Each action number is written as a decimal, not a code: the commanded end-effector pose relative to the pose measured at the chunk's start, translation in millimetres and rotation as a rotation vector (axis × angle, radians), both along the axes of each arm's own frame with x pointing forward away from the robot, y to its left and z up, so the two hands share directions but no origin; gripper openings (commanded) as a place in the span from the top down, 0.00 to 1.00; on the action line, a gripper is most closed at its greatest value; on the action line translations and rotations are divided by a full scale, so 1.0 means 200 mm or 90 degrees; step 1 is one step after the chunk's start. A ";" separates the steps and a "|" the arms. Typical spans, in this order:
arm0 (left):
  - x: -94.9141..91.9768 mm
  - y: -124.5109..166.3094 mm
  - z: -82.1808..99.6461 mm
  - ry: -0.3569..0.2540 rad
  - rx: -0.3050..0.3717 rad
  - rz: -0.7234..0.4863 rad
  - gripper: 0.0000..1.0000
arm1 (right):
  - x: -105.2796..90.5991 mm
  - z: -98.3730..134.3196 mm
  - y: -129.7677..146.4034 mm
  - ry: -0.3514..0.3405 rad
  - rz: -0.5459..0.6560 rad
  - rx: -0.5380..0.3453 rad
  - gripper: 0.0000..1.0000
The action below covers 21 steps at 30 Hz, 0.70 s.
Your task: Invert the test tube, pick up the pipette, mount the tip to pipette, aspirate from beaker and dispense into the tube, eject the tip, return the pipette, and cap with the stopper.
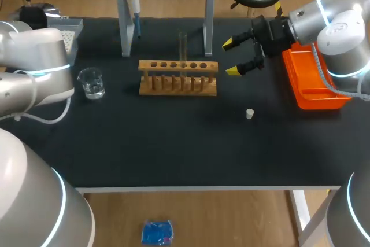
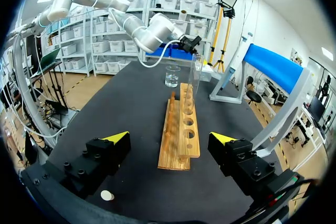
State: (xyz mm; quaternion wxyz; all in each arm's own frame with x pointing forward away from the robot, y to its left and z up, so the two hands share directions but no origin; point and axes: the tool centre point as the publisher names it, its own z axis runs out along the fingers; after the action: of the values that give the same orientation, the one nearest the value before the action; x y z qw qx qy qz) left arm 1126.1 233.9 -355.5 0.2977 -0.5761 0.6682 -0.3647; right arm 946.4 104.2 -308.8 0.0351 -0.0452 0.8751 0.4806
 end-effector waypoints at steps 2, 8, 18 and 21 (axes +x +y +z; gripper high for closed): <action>0.01 0.00 -0.01 0.005 0.001 0.004 0.77 | 0.00 0.01 0.00 0.001 0.001 -0.003 0.00; 0.01 0.00 -0.02 0.008 -0.001 0.007 0.78 | 0.00 0.01 0.00 0.001 0.001 -0.003 0.00; 0.01 0.00 -0.03 0.010 -0.001 0.008 0.83 | 0.00 0.01 0.00 0.001 0.001 -0.003 0.00; 0.01 0.00 -0.03 0.011 0.001 0.007 0.83 | 0.00 0.01 0.00 0.001 0.001 -0.003 0.00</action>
State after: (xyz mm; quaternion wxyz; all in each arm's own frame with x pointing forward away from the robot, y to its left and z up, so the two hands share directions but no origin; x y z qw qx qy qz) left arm 1126.3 234.7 -360.8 0.2944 -0.5820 0.6672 -0.3597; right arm 946.4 104.2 -308.8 0.0351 -0.0452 0.8751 0.4806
